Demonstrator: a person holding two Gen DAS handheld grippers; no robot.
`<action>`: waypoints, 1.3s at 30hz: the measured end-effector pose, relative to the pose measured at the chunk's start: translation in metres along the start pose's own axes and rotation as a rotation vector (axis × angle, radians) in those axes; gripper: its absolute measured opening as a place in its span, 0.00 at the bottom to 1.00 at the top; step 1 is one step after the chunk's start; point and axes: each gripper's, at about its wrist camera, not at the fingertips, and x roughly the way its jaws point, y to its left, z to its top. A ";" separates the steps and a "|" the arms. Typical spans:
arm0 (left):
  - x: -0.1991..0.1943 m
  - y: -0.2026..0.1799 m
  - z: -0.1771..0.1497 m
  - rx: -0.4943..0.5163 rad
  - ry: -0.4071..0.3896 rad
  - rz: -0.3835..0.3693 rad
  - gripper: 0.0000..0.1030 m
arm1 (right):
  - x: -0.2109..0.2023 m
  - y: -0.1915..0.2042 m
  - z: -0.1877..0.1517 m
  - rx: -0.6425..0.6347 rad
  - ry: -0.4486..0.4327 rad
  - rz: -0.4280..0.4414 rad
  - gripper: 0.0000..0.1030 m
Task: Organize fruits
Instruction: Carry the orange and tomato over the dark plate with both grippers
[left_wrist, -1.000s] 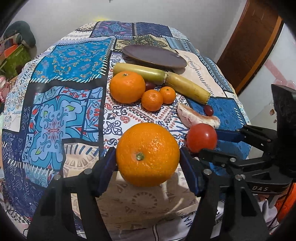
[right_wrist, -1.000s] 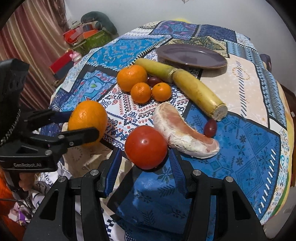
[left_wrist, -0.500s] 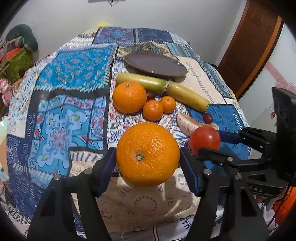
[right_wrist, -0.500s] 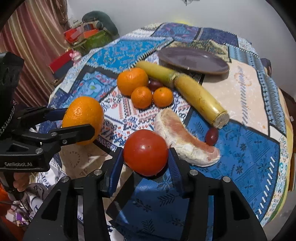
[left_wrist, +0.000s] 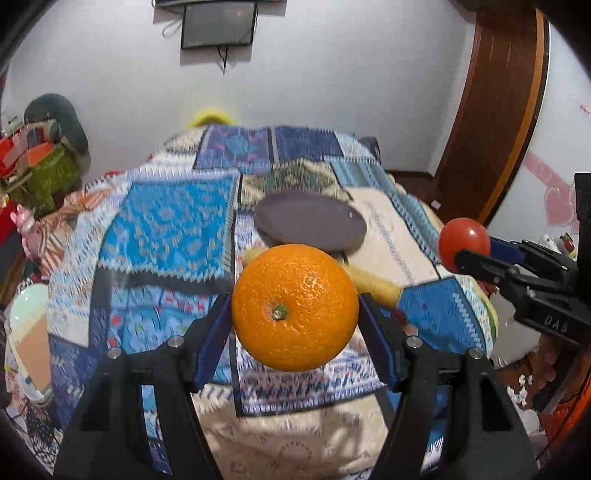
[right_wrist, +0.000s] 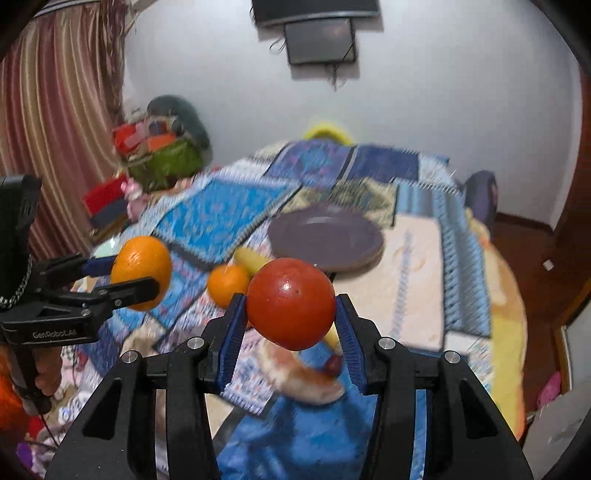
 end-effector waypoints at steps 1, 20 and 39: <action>-0.001 0.000 0.005 0.003 -0.011 0.001 0.66 | -0.002 -0.003 0.004 0.002 -0.012 -0.007 0.43; 0.022 0.004 0.080 0.014 -0.122 0.043 0.66 | -0.005 -0.032 0.064 -0.009 -0.179 -0.117 0.44; 0.137 0.030 0.110 0.006 0.001 0.063 0.66 | 0.093 -0.059 0.085 -0.009 -0.081 -0.123 0.44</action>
